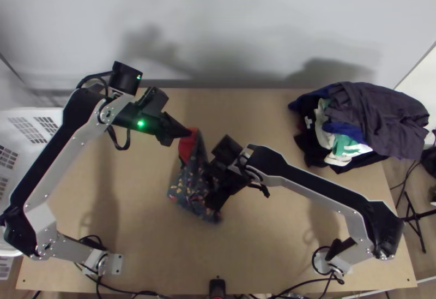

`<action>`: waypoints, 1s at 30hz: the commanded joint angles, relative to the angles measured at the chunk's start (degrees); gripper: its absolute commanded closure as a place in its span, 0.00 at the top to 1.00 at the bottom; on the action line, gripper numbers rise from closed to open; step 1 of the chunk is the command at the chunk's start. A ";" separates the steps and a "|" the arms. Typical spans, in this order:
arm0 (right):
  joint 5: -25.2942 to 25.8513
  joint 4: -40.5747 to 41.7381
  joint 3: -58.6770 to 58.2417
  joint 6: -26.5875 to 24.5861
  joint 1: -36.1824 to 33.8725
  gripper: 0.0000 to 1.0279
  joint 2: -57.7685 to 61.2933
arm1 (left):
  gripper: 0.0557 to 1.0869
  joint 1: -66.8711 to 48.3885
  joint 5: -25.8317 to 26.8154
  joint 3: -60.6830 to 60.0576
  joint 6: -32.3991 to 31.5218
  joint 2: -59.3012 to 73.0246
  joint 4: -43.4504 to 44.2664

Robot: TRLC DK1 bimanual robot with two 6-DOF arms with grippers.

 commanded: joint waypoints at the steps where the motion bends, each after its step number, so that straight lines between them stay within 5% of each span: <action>1: 0.86 0.62 0.64 -0.41 -1.59 0.81 0.68 | 0.03 0.09 0.20 -0.57 0.13 -2.38 -1.36; 16: 5.08 0.62 3.89 -1.03 -2.20 0.81 0.42 | 0.03 1.23 0.91 -2.94 0.66 -5.64 -2.24; 20: 5.34 0.62 3.45 -1.82 -2.03 0.63 0.42 | 0.03 1.85 1.35 -2.94 0.66 -6.43 -2.24; 25: 6.04 0.89 2.66 -1.82 -1.76 0.56 0.51 | 0.03 2.64 1.44 -2.94 0.66 -7.13 -2.41; 30: 6.13 2.20 2.66 -2.52 -1.68 0.26 0.07 | 0.03 3.08 1.70 -3.47 1.36 -7.48 -2.94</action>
